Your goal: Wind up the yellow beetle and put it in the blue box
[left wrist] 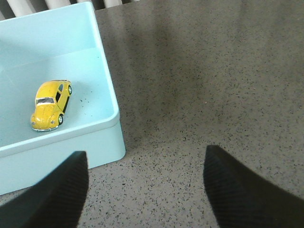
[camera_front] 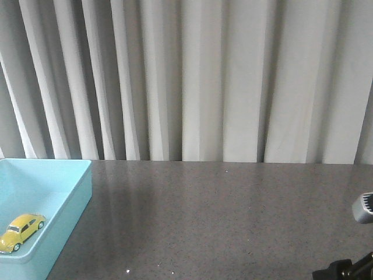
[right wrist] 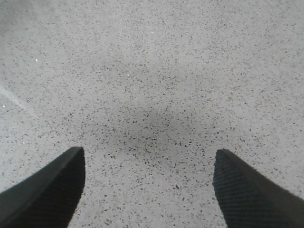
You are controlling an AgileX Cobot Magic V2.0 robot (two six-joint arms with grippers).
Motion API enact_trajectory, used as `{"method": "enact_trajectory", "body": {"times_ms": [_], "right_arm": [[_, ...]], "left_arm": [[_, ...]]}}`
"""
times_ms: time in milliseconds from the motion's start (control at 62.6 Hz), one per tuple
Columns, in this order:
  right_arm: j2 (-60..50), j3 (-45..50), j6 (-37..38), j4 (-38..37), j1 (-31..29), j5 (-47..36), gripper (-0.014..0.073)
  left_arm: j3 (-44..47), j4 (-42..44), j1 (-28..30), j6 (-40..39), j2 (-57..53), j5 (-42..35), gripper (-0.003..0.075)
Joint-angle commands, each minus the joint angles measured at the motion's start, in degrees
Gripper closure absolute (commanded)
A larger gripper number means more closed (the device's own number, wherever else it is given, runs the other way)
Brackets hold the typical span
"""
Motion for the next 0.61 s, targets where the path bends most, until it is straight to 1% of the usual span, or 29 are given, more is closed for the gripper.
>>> {"method": "enact_trajectory", "body": {"times_ms": [0,192,304,415,511,591], "right_arm": [[-0.8,-1.5,-0.1,0.3,-0.1,-3.8,0.0054],[-0.8,-1.5,-0.1,0.0,-0.1,-3.8,0.0054],[-0.8,-1.1,-0.1,-0.4,-0.1,-3.7,0.0074],[-0.7,-1.1,-0.1,-1.3,-0.1,-2.9,0.0128],[-0.6,-1.1,-0.1,-1.4,-0.1,-2.7,0.0214],[-0.6,-1.1,-0.1,-1.4,-0.1,-2.7,0.0298]], "left_arm": [[-1.5,-0.5,-0.5,-0.6,-0.1,-4.3,0.0346],[-1.5,-0.9,-0.5,-0.6,-0.1,-4.3,0.0536],[-1.5,-0.9,-0.5,-0.6,-0.1,-4.3,0.0624],[-1.5,-0.9,-0.5,-0.6,-0.1,-4.3,0.0685],[-1.5,-0.9,-0.5,-0.6,-0.1,-4.3,0.0718],[-1.5,-0.9,-0.5,-0.6,-0.1,-4.3,0.0728]]}}
